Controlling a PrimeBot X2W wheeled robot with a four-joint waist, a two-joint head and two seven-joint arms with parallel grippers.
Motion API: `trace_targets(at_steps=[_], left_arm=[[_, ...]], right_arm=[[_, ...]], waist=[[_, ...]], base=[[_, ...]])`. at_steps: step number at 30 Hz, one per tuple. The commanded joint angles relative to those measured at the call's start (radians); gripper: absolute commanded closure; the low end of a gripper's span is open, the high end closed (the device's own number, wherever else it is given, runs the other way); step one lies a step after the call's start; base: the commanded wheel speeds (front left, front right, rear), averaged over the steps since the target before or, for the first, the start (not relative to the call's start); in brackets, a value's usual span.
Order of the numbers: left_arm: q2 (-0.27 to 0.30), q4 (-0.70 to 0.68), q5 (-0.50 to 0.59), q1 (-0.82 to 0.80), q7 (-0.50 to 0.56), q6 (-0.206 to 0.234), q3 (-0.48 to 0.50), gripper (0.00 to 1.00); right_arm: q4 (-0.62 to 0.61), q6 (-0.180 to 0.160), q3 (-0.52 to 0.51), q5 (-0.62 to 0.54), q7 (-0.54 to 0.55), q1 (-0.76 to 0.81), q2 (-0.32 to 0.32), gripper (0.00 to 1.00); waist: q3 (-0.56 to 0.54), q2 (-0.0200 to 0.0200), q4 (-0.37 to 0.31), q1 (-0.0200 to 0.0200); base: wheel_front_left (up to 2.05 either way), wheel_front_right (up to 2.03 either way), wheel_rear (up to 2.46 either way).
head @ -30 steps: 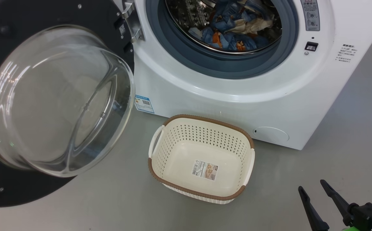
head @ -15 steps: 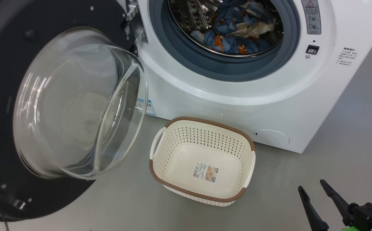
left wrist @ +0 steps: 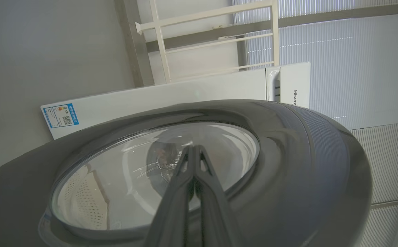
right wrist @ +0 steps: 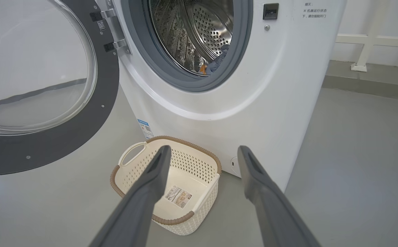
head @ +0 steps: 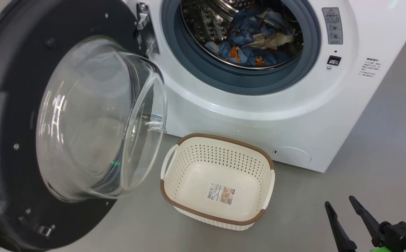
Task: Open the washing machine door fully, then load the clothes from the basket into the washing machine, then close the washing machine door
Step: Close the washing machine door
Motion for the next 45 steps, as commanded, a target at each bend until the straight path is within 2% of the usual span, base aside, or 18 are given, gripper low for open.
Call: trace_targets(at_steps=[1,17,22,37,45], left_arm=[[0.023,-0.059,-0.004,0.000,0.022,0.009,0.011,1.00],[-0.065,-0.505,-0.019,0.226,0.085,0.120,-0.033,1.00],[-0.096,-0.603,-0.019,0.268,0.090,0.144,-0.057,1.00],[-0.153,-0.728,0.008,0.295,0.107,0.145,-0.161,1.00],[-0.179,-0.726,0.036,0.267,0.099,0.133,-0.233,1.00]], right_arm=[[-0.021,-0.001,0.020,-0.002,-0.005,-0.019,-0.006,0.00],[-0.027,-0.001,-0.007,-0.006,-0.005,-0.021,0.046,0.00],[-0.026,-0.001,-0.007,-0.006,-0.005,-0.026,0.057,0.00],[-0.025,-0.001,-0.012,-0.005,-0.005,-0.045,0.072,0.00],[-0.026,-0.001,-0.013,-0.005,-0.005,-0.047,0.080,0.00]], waist=[[-0.004,0.0000,-0.006,0.0000],[-0.007,0.0000,-0.101,0.0000],[-0.001,0.0000,-0.126,0.0000],[0.013,0.0000,-0.222,0.0000],[0.015,0.0000,-0.284,0.0000]], base=[[0.00,0.00,0.00],[0.00,0.00,0.00],[0.00,0.00,0.00],[0.00,0.00,0.00],[0.00,0.00,0.00]])
